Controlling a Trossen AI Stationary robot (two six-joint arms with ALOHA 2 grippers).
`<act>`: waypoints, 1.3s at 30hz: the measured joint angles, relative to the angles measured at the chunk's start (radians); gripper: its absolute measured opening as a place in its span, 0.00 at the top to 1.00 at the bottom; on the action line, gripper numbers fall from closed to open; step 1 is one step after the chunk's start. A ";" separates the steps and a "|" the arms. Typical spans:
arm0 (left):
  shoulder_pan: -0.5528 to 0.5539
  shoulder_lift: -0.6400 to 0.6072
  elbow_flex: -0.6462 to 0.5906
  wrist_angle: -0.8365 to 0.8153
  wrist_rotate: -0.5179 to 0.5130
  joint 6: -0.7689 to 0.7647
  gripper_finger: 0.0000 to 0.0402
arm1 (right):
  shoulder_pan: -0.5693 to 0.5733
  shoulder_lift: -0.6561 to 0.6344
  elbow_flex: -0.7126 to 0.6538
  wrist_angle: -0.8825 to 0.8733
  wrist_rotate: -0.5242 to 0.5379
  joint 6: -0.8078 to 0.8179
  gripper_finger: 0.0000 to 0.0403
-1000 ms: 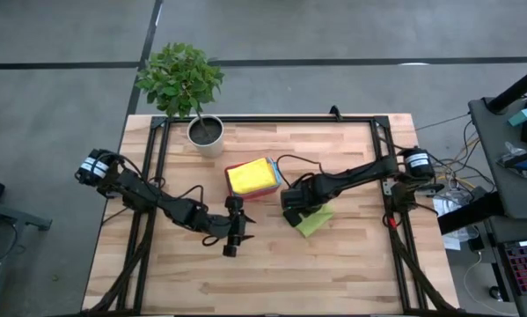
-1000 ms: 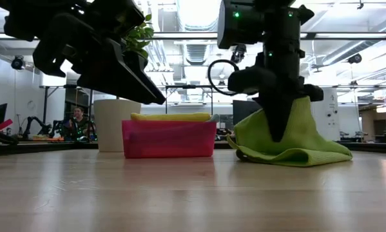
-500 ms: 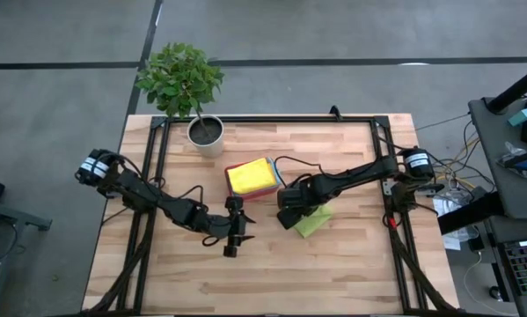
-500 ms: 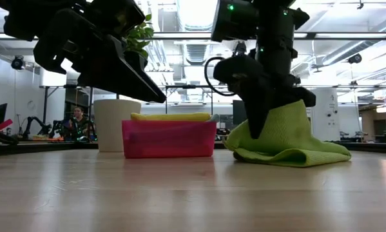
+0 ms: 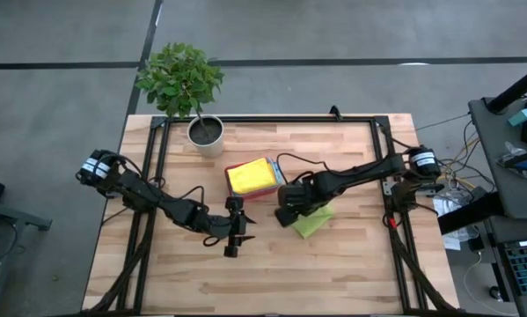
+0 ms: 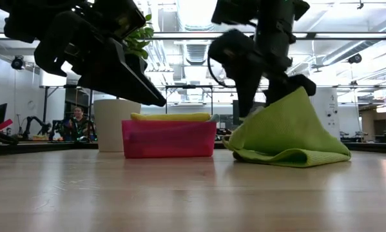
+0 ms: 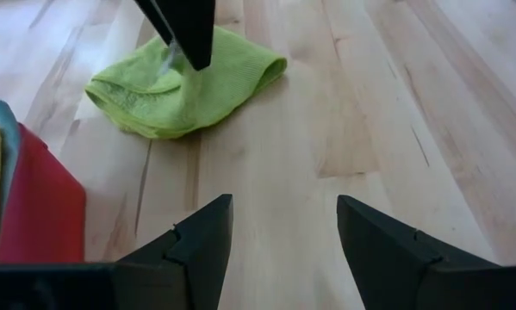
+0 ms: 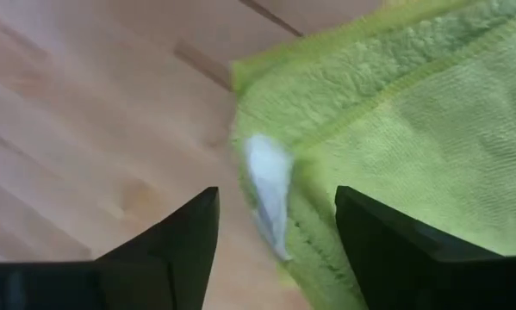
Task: Fold microfiber towels
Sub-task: Fold the green microfiber cloth
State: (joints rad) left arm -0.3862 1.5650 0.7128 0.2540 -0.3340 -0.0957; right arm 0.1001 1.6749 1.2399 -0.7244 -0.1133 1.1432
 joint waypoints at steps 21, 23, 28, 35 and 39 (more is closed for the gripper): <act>-0.009 0.000 -0.003 -0.001 0.000 -0.025 0.52 | 0.039 -0.015 0.097 0.020 0.115 0.007 0.45; -0.010 0.000 -0.004 -0.001 0.000 -0.026 0.52 | 0.039 -0.033 0.098 -0.020 0.121 -0.048 0.46; -0.014 0.000 -0.006 -0.002 0.000 -0.030 0.52 | 0.078 -0.086 0.093 -0.184 0.165 -0.104 0.50; -0.024 0.000 -0.006 0.048 0.000 -0.038 0.52 | 0.193 -0.147 0.044 -0.236 0.337 -0.230 0.55; -0.023 0.000 -0.005 0.099 0.000 -0.039 0.52 | 0.239 -0.170 -0.014 -0.204 0.310 -0.448 0.55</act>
State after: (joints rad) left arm -0.4095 1.5650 0.7082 0.3527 -0.3340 -0.1347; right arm 0.3396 1.5052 1.2263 -0.9286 0.1971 0.6955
